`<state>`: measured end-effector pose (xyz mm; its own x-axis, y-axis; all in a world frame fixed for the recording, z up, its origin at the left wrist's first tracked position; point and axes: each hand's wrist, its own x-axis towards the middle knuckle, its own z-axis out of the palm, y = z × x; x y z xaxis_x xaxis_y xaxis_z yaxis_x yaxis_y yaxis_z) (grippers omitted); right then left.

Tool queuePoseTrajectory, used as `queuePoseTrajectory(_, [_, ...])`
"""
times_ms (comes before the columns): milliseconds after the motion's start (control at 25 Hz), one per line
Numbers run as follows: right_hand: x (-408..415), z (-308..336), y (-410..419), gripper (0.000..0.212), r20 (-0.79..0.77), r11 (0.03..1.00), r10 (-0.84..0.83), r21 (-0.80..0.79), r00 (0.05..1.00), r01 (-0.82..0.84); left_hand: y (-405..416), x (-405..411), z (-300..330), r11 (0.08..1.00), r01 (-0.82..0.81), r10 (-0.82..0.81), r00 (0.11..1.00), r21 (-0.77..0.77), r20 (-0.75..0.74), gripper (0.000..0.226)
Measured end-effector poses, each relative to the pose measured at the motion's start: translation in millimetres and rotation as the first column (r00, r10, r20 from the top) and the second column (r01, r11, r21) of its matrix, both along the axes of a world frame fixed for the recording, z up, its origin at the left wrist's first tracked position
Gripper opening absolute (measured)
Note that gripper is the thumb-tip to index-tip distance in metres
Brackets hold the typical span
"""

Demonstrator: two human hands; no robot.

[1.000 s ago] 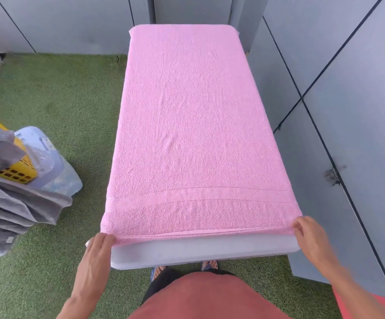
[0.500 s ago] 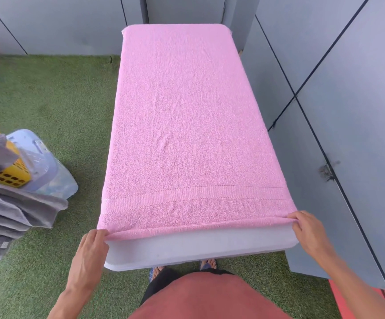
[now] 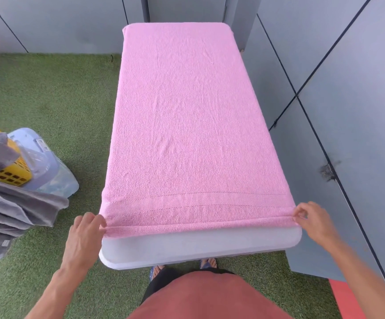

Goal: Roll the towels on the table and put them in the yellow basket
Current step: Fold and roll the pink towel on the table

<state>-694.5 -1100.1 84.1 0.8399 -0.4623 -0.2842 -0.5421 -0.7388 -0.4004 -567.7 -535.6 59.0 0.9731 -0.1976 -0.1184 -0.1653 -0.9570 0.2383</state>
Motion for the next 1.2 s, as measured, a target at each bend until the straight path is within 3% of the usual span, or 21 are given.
queuePoseTrajectory(160, [-30.8,-12.7,31.7,0.024,0.088,0.99,0.08,-0.126,0.993,-0.068,-11.4,-35.1,-13.0,0.994,-0.064,0.062,0.998,-0.084,-0.02,0.027])
queuePoseTrajectory(240, [-41.0,-18.3,35.8,0.034,0.035,0.979,0.098,-0.182,0.995,-0.091,-18.1,-43.6,-17.4,0.996,-0.042,0.043,0.999,-0.074,0.008,0.037])
queuePoseTrajectory(520, [-20.2,-27.7,20.3,0.03,0.023,0.98,0.107,-0.17,0.994,-0.101,-14.5,-26.6,-14.8,0.993,-0.045,0.047,0.999,-0.112,0.012,0.04])
queuePoseTrajectory(680, [-30.6,-30.5,17.2,0.029,0.028,0.976,0.097,-0.197,0.995,-0.09,-6.9,-35.0,-16.3,0.998,0.004,-0.002,0.999,-0.062,0.041,0.048])
queuePoseTrajectory(800, [-37.8,-29.2,-1.3,0.024,0.003,0.979,0.139,-0.151,0.99,-0.137,11.6,-31.2,-12.8,0.992,0.087,-0.09,0.996,-0.095,-0.022,0.058])
queuePoseTrajectory(880, [-31.2,-17.3,-11.4,0.021,-0.045,0.988,0.145,-0.047,0.988,-0.147,18.1,-19.0,-5.0,0.983,0.031,-0.055,0.99,-0.179,-0.13,0.042])
queuePoseTrajectory(960, [-17.1,-7.7,-15.2,0.018,-0.092,0.994,0.091,0.064,0.992,-0.085,13.9,0.6,-0.9,0.966,-0.131,0.072,0.964,-0.222,-0.256,0.02])
queuePoseTrajectory(1040, [1.1,-3.8,-14.2,0.016,-0.064,0.994,-0.021,0.106,0.998,0.028,8.0,18.4,-2.1,0.948,-0.242,0.167,0.932,-0.207,-0.321,0.015])
queuePoseTrajectory(1120, [13.0,-5.5,-9.6,0.021,-0.004,0.994,-0.106,0.025,0.994,0.106,1.6,24.6,-2.2,0.948,-0.277,0.233,0.94,-0.157,-0.249,0.016])
queuePoseTrajectory(1200, [10.1,-12.0,1.4,0.022,0.062,0.993,-0.056,-0.099,0.996,0.062,-2.4,17.5,-4.8,0.977,-0.192,0.185,0.979,-0.094,-0.081,0.011])
